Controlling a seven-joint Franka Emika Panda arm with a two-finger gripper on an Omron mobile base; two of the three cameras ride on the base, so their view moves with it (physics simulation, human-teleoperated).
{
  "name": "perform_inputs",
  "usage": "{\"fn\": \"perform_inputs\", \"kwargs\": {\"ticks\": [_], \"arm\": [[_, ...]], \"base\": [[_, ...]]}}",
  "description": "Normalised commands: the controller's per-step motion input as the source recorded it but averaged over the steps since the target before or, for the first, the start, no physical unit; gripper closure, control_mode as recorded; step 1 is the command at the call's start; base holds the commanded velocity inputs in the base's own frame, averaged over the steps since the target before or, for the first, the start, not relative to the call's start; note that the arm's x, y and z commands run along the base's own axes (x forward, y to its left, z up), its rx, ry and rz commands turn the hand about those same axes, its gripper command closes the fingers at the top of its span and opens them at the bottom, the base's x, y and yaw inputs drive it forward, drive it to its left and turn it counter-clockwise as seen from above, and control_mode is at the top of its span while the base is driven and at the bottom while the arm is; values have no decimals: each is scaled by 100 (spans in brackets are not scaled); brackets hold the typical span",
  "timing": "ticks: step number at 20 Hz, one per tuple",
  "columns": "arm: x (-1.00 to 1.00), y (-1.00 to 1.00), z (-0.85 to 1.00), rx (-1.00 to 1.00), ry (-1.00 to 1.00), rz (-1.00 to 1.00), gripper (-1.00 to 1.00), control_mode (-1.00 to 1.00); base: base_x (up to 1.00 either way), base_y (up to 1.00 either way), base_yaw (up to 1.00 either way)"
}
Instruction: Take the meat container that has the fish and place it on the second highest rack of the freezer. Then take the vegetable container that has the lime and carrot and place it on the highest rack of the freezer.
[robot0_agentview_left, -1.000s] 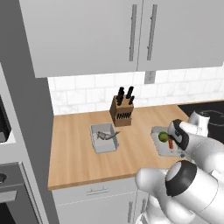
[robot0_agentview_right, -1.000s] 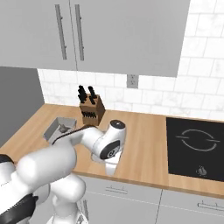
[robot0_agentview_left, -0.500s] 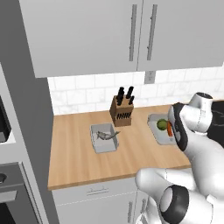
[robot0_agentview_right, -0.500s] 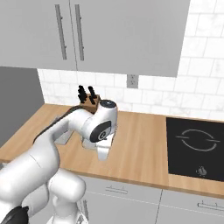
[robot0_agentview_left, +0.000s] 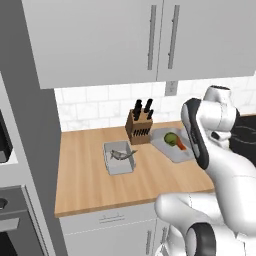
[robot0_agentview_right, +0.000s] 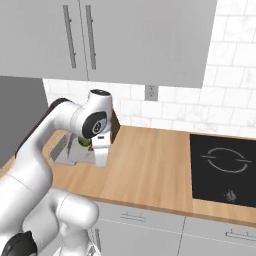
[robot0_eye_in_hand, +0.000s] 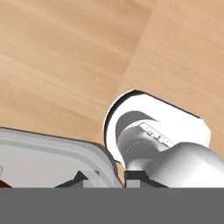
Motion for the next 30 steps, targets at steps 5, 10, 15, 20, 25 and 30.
{"fn": "perform_inputs", "kwargs": {"ticks": [5, 10, 15, 20, 25, 30], "arm": [[-55, 11, 56, 1, 2, 31, 100, -100], [-71, 0, 45, 7, -17, 25, 100, -100], [-16, 4, 37, 5, -14, 18, 100, -100], [-19, 13, 28, 0, 0, 18, 100, -100], [-37, 22, 3, 0, 3, 20, 100, -100], [-16, 1, 0, 0, 0, 3, 100, 100]], "base": [[0, 0, 0], [0, 0, 0], [0, 0, 0], [0, 0, 0], [0, 0, 0], [-80, 21, 6]]}}
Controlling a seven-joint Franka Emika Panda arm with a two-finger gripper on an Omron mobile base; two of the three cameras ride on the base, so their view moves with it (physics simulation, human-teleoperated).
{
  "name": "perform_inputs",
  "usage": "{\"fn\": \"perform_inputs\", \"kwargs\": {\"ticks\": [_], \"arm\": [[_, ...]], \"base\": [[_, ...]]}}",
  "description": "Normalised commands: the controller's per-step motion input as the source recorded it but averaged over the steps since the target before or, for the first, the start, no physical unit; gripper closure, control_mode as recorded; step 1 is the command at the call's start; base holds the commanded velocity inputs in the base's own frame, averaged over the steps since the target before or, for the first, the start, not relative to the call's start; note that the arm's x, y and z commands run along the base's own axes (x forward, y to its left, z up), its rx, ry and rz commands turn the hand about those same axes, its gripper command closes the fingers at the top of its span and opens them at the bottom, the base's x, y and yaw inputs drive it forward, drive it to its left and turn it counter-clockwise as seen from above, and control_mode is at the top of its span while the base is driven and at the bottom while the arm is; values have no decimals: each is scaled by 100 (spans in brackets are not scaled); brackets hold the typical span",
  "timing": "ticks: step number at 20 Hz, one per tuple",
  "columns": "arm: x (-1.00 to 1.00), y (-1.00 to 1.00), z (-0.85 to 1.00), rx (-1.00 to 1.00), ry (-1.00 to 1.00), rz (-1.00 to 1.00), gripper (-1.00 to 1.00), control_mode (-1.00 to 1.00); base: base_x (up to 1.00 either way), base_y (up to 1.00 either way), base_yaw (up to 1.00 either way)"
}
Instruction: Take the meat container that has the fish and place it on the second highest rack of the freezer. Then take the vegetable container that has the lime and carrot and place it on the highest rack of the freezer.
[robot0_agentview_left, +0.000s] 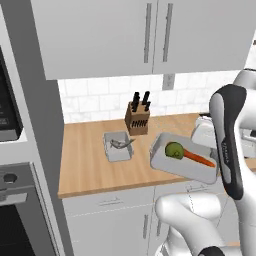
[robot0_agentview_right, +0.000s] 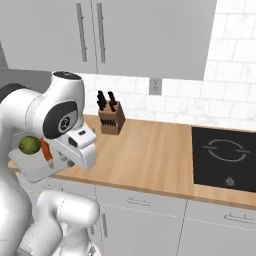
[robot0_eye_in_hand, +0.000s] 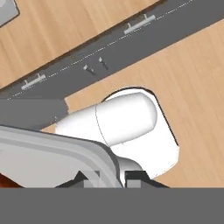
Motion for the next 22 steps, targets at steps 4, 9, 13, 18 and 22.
{"fn": "perform_inputs", "kwargs": {"ticks": [4, 9, 13, 18, 22], "arm": [[0, 0, 0, 0, 0, 0, 100, 100], [0, 0, 0, 0, 0, 0, 100, 100], [0, 0, 0, 0, 0, 0, 100, 100], [0, 0, 0, 0, 0, 0, 100, 100], [0, 0, 0, 0, 0, 0, 100, 100]], "base": [[-87, 34, 5], [-11, 94, 0], [0, 100, 0], [-5, 100, 0], [-1, 100, 0]]}}
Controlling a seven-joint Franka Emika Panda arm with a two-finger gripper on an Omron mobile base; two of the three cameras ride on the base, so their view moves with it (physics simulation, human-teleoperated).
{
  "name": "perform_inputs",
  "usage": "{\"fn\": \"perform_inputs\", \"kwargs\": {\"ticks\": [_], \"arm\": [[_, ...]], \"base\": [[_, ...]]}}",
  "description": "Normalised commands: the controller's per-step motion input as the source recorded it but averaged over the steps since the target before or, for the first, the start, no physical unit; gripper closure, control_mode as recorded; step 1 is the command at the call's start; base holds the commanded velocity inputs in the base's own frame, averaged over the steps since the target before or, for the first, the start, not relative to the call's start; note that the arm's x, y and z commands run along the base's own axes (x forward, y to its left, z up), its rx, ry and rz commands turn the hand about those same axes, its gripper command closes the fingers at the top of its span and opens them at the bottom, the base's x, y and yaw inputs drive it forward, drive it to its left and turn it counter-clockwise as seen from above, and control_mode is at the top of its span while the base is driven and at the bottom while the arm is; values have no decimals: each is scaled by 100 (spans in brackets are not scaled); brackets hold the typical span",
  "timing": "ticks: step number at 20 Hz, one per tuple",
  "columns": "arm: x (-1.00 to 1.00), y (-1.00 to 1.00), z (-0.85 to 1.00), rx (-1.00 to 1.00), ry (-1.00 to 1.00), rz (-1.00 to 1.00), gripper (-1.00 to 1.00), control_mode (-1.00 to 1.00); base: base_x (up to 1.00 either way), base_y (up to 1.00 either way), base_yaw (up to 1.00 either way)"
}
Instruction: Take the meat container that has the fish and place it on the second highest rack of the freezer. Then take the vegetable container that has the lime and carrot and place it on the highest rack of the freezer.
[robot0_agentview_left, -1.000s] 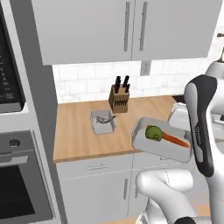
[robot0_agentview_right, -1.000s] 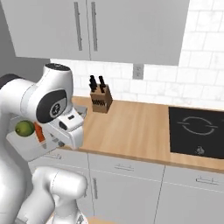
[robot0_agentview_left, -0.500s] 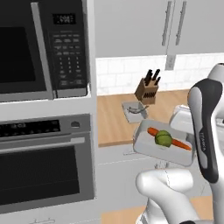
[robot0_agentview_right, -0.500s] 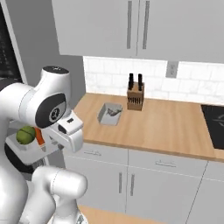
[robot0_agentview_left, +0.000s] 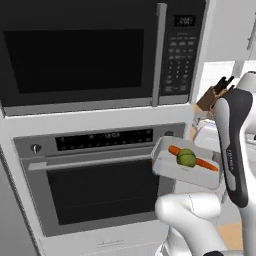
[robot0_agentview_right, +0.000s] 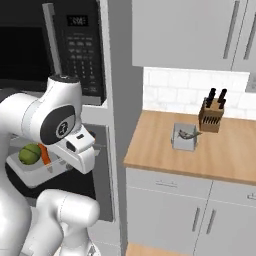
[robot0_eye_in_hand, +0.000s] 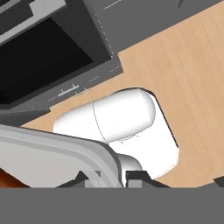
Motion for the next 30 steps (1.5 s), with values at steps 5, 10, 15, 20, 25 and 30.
{"fn": "perform_inputs", "kwargs": {"ticks": [5, 10, 15, 20, 25, 30], "arm": [[0, 0, 0, 0, 0, 0, 100, 100], [0, 0, 0, 0, 0, 0, 100, 100], [0, 0, 0, 0, 0, 0, 100, 100], [0, 0, 0, 0, 0, 0, 100, 100], [0, 0, 0, 0, 0, 0, 100, 100], [0, 0, 0, 0, 0, 0, 100, 100]], "base": [[-3, 100, 0], [-9, 100, 0], [-12, 100, 0], [-30, 100, 0], [-18, 100, 0], [-1, 96, -1]]}}
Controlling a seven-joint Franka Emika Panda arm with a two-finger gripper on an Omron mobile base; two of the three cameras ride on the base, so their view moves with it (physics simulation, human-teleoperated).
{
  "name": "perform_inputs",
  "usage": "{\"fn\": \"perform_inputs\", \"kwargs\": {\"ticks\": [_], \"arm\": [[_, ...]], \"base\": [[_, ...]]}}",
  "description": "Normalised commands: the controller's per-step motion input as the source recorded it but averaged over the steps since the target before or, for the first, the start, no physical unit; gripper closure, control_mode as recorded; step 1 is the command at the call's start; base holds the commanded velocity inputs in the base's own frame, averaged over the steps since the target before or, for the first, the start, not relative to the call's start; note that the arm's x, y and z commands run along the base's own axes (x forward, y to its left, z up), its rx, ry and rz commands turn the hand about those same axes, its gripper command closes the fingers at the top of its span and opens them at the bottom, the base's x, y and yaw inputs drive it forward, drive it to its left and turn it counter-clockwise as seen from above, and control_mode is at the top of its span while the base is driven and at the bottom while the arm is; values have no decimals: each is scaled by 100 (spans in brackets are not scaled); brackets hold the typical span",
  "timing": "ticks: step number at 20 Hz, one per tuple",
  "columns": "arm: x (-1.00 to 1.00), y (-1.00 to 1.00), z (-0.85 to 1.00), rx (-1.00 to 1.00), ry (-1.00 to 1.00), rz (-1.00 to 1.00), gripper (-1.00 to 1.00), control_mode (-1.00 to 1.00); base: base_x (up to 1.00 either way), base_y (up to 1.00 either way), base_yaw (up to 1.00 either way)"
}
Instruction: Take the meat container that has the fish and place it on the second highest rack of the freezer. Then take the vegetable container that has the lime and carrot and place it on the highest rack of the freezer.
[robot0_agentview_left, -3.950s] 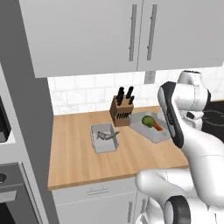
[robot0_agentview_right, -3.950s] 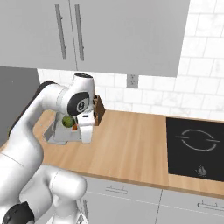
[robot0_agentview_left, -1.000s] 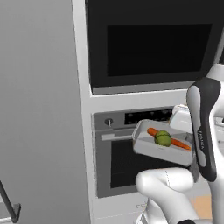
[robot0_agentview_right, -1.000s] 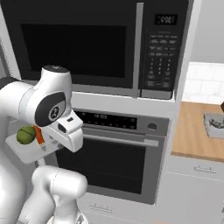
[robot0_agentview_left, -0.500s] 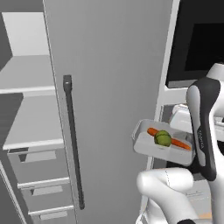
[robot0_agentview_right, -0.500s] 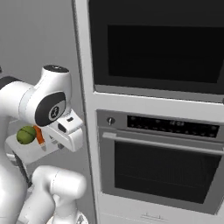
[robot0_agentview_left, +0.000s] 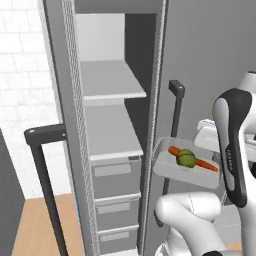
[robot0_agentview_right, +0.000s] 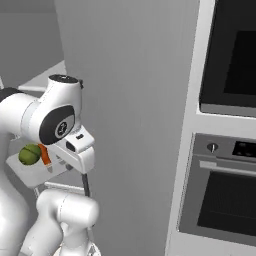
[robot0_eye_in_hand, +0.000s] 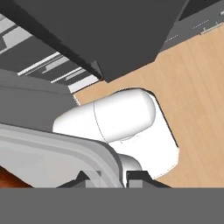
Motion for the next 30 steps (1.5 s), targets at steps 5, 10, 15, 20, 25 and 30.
{"fn": "perform_inputs", "kwargs": {"ticks": [5, 10, 15, 20, 25, 30], "arm": [[0, 0, 0, 0, 0, 0, 100, 100], [8, 1, 0, 0, 0, -3, 100, -100], [-11, 9, 16, 0, -8, -25, 100, -100], [-27, 7, 41, 0, -22, -47, 100, -100], [3, 38, 52, 0, -25, -39, 100, -100], [41, 23, 48, 5, -15, -29, 100, -100]], "base": [[23, 65, -8], [52, 16, -14], [0, 0, 0], [0, 0, 0], [0, 0, 0], [0, 0, 0]]}}
